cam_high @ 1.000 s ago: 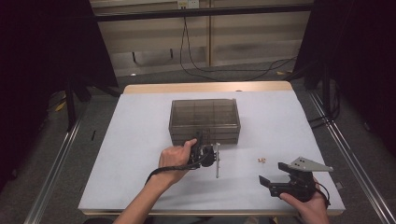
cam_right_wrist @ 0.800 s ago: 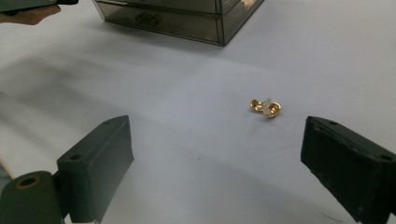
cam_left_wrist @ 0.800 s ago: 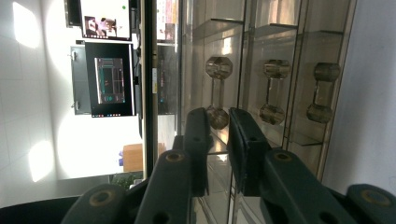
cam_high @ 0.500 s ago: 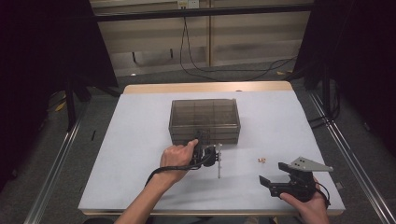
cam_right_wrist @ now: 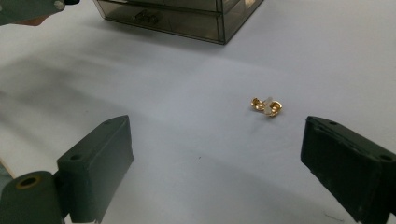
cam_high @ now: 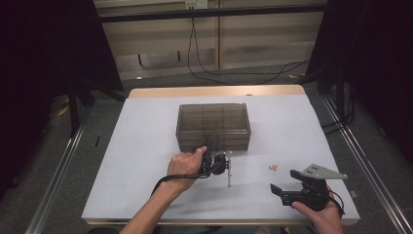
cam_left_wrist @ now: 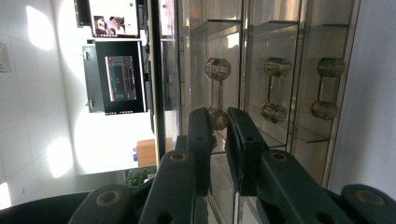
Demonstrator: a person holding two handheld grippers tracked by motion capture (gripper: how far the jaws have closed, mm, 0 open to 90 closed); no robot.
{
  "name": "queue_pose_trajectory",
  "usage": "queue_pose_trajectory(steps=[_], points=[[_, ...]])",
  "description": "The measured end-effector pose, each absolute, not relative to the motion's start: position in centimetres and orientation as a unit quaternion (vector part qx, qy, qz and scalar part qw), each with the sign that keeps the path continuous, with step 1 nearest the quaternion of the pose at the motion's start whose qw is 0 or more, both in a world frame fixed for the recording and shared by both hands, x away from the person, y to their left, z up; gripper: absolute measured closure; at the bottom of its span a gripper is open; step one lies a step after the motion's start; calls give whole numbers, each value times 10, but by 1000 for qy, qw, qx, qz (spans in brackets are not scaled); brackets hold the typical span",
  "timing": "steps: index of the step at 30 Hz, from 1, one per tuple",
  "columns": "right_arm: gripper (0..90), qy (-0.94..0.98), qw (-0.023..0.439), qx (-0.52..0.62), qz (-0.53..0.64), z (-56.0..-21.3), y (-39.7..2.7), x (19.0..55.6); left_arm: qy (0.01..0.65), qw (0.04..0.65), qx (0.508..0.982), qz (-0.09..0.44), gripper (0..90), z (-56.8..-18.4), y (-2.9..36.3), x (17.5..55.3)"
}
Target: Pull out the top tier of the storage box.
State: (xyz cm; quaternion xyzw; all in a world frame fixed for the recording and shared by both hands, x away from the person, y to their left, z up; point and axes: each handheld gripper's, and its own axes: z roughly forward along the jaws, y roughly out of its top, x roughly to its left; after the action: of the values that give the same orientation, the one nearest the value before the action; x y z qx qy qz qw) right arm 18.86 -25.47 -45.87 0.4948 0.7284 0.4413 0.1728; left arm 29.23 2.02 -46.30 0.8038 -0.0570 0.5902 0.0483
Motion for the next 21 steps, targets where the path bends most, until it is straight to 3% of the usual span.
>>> queue_pose_trajectory(steps=[21], points=[[89,729,172,494,440,-459,-254,189,-57,65,813,576,807,-459,26,282]])
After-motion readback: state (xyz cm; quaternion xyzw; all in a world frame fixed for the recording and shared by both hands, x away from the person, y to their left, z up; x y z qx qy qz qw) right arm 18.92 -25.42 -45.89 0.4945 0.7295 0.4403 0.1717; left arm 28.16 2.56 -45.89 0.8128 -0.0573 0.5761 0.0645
